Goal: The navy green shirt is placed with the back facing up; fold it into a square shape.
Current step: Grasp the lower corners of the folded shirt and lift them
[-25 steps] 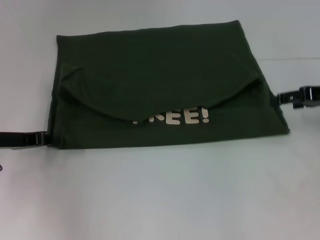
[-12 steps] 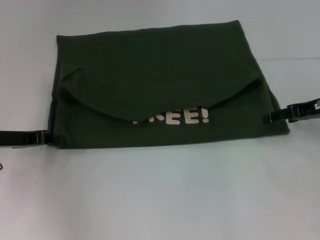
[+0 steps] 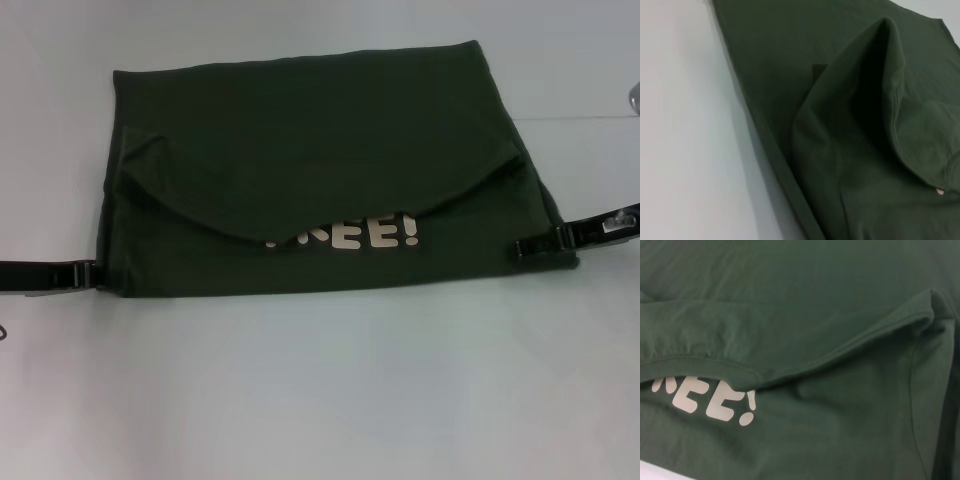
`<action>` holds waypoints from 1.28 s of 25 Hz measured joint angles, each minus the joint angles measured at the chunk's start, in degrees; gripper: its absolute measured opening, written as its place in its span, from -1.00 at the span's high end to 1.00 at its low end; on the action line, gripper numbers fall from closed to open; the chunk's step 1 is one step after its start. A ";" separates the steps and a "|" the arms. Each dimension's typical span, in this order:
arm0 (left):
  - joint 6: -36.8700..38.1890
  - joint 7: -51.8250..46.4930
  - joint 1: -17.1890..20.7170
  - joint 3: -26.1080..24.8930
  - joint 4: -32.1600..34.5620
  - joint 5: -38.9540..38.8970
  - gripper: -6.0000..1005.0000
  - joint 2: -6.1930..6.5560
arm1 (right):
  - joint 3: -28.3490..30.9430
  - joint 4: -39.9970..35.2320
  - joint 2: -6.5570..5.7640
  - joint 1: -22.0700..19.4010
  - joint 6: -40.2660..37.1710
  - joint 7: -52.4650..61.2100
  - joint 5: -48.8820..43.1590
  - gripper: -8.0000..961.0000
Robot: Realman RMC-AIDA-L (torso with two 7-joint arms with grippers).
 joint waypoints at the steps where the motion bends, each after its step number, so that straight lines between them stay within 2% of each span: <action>1: 0.03 0.00 0.07 -0.02 0.09 -0.04 0.97 0.01 | -0.06 0.02 0.12 0.00 0.22 -0.02 0.00 -0.83; 12: 0.79 -0.12 0.06 -0.17 1.05 -0.30 0.96 0.03 | -2.03 0.45 0.38 -0.42 2.22 1.43 -0.14 -0.66; 22: 0.95 -0.26 0.09 -0.17 1.23 -0.34 0.97 0.03 | -2.21 0.44 0.38 -0.46 2.25 1.45 -0.20 0.28; 28: 0.96 -0.26 -0.03 -0.18 1.31 -0.41 0.97 0.03 | -1.99 0.42 0.38 -0.50 2.23 1.48 -0.20 0.63; 32: 0.96 -0.27 -0.05 -0.17 1.33 -0.50 0.97 0.02 | -1.97 0.42 0.35 -0.59 2.23 1.48 -0.20 0.70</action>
